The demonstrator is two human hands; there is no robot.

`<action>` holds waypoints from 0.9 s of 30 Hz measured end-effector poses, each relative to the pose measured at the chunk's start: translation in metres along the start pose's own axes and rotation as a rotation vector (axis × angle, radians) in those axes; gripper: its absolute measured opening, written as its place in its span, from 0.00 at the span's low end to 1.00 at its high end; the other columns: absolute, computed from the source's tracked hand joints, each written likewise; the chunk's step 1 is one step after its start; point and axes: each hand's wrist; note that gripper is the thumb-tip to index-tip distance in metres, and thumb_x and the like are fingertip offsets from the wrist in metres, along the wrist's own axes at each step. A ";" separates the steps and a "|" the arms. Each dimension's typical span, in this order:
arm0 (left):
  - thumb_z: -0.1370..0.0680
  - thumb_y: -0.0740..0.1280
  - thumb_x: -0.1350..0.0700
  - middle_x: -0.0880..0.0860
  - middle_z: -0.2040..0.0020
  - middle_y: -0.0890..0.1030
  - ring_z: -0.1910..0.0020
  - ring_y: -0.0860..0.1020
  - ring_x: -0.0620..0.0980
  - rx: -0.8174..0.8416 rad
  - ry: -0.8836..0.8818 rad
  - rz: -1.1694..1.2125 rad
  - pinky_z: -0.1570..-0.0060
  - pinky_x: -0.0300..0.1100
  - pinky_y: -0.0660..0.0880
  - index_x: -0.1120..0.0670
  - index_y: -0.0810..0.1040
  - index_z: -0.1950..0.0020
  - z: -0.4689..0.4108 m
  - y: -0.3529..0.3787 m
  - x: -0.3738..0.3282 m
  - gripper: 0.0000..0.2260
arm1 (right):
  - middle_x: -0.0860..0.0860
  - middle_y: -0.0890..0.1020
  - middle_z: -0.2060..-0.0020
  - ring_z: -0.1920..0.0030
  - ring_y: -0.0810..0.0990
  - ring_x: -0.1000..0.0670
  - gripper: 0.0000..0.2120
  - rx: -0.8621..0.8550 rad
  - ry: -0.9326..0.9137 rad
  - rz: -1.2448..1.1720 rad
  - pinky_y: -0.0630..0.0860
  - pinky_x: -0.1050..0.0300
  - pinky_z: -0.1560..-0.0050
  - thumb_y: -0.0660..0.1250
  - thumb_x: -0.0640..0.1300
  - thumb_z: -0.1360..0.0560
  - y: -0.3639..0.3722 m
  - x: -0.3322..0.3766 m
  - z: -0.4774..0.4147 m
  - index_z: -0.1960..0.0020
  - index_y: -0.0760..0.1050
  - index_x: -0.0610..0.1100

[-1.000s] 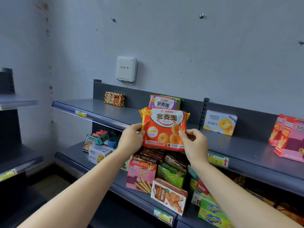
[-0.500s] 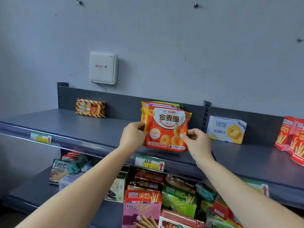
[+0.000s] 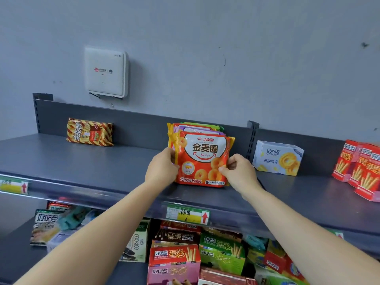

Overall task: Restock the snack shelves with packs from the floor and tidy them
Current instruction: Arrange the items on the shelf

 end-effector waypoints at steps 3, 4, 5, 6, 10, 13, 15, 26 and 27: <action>0.22 0.66 0.56 0.51 0.42 0.80 0.47 0.79 0.52 -0.008 -0.027 -0.065 0.51 0.49 0.78 0.51 0.72 0.39 0.002 0.001 -0.004 0.12 | 0.54 0.79 0.58 0.56 0.78 0.52 0.06 0.039 -0.021 0.047 0.77 0.54 0.56 0.69 0.45 0.26 -0.003 0.001 0.001 0.53 0.73 0.46; 0.22 0.66 0.56 0.51 0.42 0.80 0.46 0.79 0.52 -0.013 -0.038 -0.075 0.50 0.49 0.79 0.51 0.72 0.38 0.004 0.001 -0.005 0.13 | 0.54 0.79 0.58 0.57 0.78 0.53 0.06 0.049 -0.026 0.058 0.76 0.55 0.58 0.69 0.46 0.25 -0.005 0.002 0.001 0.53 0.73 0.46; 0.22 0.66 0.56 0.51 0.41 0.79 0.46 0.79 0.52 -0.018 -0.047 -0.079 0.50 0.50 0.79 0.51 0.72 0.37 0.006 0.001 -0.007 0.14 | 0.54 0.78 0.58 0.58 0.77 0.53 0.07 0.059 -0.029 0.065 0.74 0.57 0.60 0.69 0.47 0.25 -0.008 0.002 0.003 0.52 0.73 0.46; 0.22 0.66 0.56 0.52 0.40 0.79 0.45 0.79 0.52 -0.019 -0.054 -0.083 0.50 0.49 0.79 0.52 0.71 0.35 0.009 0.001 -0.008 0.16 | 0.54 0.78 0.57 0.58 0.77 0.53 0.07 0.066 -0.035 0.073 0.72 0.58 0.62 0.68 0.47 0.25 -0.010 0.002 0.004 0.51 0.73 0.46; 0.22 0.66 0.56 0.56 0.36 0.74 0.39 0.74 0.56 -0.033 -0.045 -0.110 0.44 0.50 0.73 0.55 0.66 0.31 0.021 0.003 -0.012 0.21 | 0.52 0.77 0.49 0.53 0.75 0.52 0.11 0.072 -0.067 0.105 0.68 0.60 0.63 0.68 0.50 0.25 -0.018 -0.001 0.009 0.46 0.73 0.46; 0.22 0.66 0.54 0.57 0.33 0.69 0.33 0.66 0.57 -0.104 -0.021 -0.185 0.38 0.53 0.67 0.54 0.62 0.28 0.033 0.004 -0.017 0.25 | 0.52 0.77 0.44 0.47 0.75 0.51 0.14 0.076 -0.069 0.111 0.72 0.57 0.54 0.68 0.52 0.25 -0.025 -0.007 0.013 0.43 0.73 0.47; 0.22 0.65 0.52 0.55 0.32 0.68 0.31 0.63 0.57 -0.168 0.037 -0.255 0.35 0.54 0.63 0.52 0.61 0.27 0.040 0.006 -0.021 0.25 | 0.51 0.77 0.43 0.45 0.76 0.50 0.15 0.085 -0.071 0.119 0.74 0.54 0.50 0.68 0.51 0.25 -0.033 -0.011 0.018 0.41 0.73 0.47; 0.21 0.63 0.55 0.52 0.38 0.78 0.38 0.72 0.54 0.014 0.513 -0.241 0.43 0.50 0.71 0.53 0.78 0.36 0.083 0.030 -0.081 0.14 | 0.53 0.78 0.42 0.42 0.76 0.49 0.15 -0.019 -0.066 0.400 0.71 0.56 0.51 0.65 0.50 0.23 -0.107 -0.024 0.074 0.37 0.72 0.48; 0.21 0.63 0.55 0.53 0.39 0.78 0.38 0.73 0.55 0.056 0.556 -0.243 0.43 0.50 0.72 0.54 0.77 0.36 0.090 0.035 -0.086 0.14 | 0.52 0.78 0.41 0.41 0.76 0.49 0.15 -0.032 -0.054 0.430 0.71 0.55 0.49 0.65 0.50 0.23 -0.115 -0.027 0.084 0.37 0.72 0.48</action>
Point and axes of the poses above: each hand's wrist, its own z-axis away from the middle knuckle, its own y-axis out of the palm, x = y × z
